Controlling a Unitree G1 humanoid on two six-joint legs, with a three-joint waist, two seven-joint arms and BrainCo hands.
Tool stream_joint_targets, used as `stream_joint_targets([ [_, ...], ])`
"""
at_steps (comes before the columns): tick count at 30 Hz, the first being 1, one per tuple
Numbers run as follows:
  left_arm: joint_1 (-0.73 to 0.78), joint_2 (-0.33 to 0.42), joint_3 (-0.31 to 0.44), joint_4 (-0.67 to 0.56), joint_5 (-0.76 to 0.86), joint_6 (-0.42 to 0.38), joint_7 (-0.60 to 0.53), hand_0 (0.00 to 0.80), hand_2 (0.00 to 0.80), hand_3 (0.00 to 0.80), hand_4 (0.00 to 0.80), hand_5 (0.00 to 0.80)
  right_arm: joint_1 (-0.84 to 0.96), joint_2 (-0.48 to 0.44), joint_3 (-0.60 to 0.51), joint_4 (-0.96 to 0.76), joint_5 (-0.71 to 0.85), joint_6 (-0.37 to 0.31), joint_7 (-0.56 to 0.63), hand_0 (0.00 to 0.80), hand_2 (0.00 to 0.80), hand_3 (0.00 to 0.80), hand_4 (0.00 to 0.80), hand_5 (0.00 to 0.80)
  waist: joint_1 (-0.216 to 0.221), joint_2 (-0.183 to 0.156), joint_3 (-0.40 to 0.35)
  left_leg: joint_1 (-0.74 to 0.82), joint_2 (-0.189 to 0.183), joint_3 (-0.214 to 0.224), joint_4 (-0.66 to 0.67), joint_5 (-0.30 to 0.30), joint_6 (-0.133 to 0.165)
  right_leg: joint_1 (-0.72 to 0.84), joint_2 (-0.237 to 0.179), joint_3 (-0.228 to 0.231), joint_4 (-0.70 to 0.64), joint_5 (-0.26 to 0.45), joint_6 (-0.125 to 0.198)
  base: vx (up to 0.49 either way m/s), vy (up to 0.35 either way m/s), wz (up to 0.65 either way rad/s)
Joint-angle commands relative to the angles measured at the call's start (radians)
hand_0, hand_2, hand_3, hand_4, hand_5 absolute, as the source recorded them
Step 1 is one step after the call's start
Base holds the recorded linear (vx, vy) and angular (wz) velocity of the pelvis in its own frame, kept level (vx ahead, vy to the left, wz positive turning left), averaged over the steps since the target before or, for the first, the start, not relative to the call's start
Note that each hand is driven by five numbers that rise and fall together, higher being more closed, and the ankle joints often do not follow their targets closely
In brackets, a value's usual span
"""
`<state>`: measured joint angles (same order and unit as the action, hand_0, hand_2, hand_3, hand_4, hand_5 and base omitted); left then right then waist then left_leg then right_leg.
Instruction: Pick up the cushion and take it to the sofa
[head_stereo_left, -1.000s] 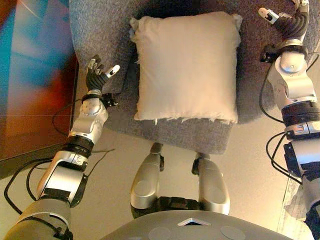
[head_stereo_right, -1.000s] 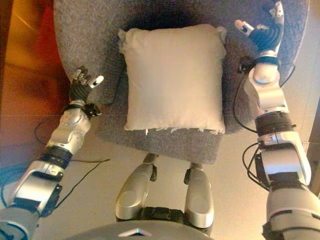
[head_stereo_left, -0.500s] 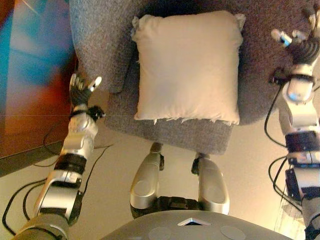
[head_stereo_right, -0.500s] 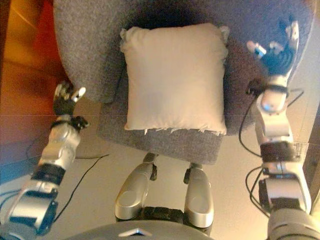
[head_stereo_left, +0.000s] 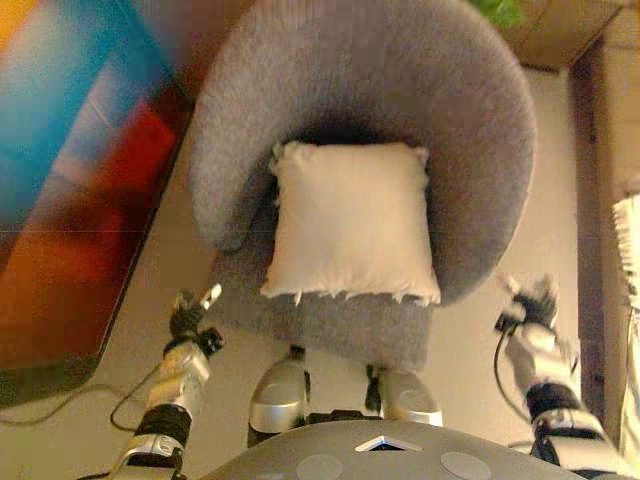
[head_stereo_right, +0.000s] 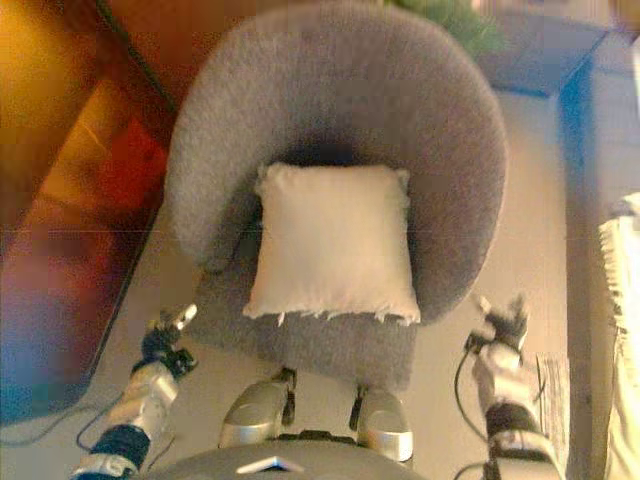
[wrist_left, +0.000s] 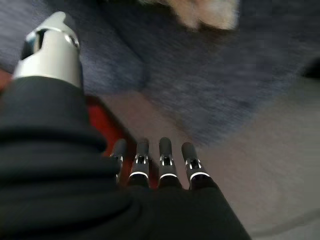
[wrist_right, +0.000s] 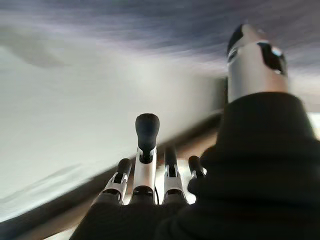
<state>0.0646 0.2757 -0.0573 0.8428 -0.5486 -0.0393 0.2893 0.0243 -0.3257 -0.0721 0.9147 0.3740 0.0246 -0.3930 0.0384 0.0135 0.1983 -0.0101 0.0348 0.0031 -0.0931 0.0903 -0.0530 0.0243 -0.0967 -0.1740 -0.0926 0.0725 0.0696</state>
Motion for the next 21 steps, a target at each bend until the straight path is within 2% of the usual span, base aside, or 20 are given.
stream_joint_targets([
  [1,-0.015,-0.009,0.007,0.154,0.052,0.052,-0.009,0.000,0.000,0.000,0.000,0.000,0.004,-0.003,0.054,0.106,-0.037,0.099,0.100,0.000,0.000,0.000,0.000,0.000,0.002,-0.020,-0.062,0.066,-0.016,0.024,0.019,-0.127,0.008,0.023,-0.022,-0.013,0.056,-0.080,0.027,0.056,-0.038,-0.14],
  [2,-0.021,-0.015,0.010,0.225,0.068,0.041,-0.017,0.000,0.000,0.000,0.000,0.000,0.001,0.014,0.075,0.188,-0.059,0.098,0.141,0.000,0.000,0.000,0.000,0.000,0.000,-0.022,-0.073,0.079,-0.014,0.026,0.015,-0.130,0.008,0.036,-0.019,-0.008,0.054,-0.084,0.026,0.047,-0.038,-0.13],
  [5,-0.036,-0.028,-0.001,0.355,0.136,0.067,-0.029,0.000,0.000,0.000,0.000,0.000,-0.003,0.059,0.119,0.311,-0.110,0.157,0.204,0.000,0.000,0.000,0.000,0.000,-0.002,-0.024,-0.093,0.103,-0.013,0.028,0.009,-0.137,0.012,0.063,-0.013,0.000,0.046,-0.092,0.023,0.030,-0.040,-0.14],
  [8,-0.047,-0.051,-0.007,0.453,0.194,0.173,-0.051,0.000,0.000,0.000,0.000,0.000,0.005,0.101,0.150,0.381,-0.108,0.233,0.278,0.000,0.000,0.000,0.000,0.000,-0.011,-0.023,-0.107,0.129,-0.014,0.030,0.006,-0.147,0.015,0.089,-0.008,0.010,0.041,-0.102,0.019,-0.017,-0.034,-0.09],
  [9,-0.048,-0.053,-0.006,0.458,0.197,0.176,-0.051,0.000,0.000,0.000,0.000,0.000,0.006,0.103,0.149,0.385,-0.108,0.235,0.280,0.000,0.000,0.000,0.000,0.000,-0.012,-0.023,-0.107,0.131,-0.014,0.030,0.006,-0.148,0.015,0.091,-0.008,0.011,0.041,-0.102,0.018,-0.007,-0.024,-0.09],
  [11,-0.050,-0.068,0.004,0.497,0.201,0.229,-0.058,0.000,0.000,0.000,0.000,0.000,0.009,0.116,0.149,0.406,-0.131,0.257,0.294,0.000,0.000,0.000,0.000,0.000,-0.023,-0.022,-0.114,0.147,-0.015,0.034,0.006,-0.157,0.016,0.108,-0.004,0.020,0.037,-0.108,0.016,0.006,-0.016,-0.12],
  [14,-0.048,-0.087,-0.019,0.511,0.252,0.279,-0.099,0.000,0.000,0.000,0.000,0.000,0.011,0.121,0.157,0.411,-0.158,0.242,0.308,0.000,0.000,0.000,0.000,0.000,-0.032,-0.020,-0.122,0.160,-0.015,0.039,0.006,-0.165,0.016,0.124,-0.003,0.028,0.030,-0.111,0.018,0.003,-0.019,-0.08],
  [21,-0.067,-0.089,-0.076,0.496,0.230,0.309,-0.136,0.000,0.000,0.000,0.000,0.000,-0.004,0.124,0.187,0.407,-0.148,0.213,0.319,0.000,0.000,0.000,0.000,0.000,-0.035,-0.023,-0.118,0.171,-0.014,0.043,0.006,-0.171,0.020,0.134,0.001,0.040,0.026,-0.112,0.021,-0.009,-0.014,-0.02],
])
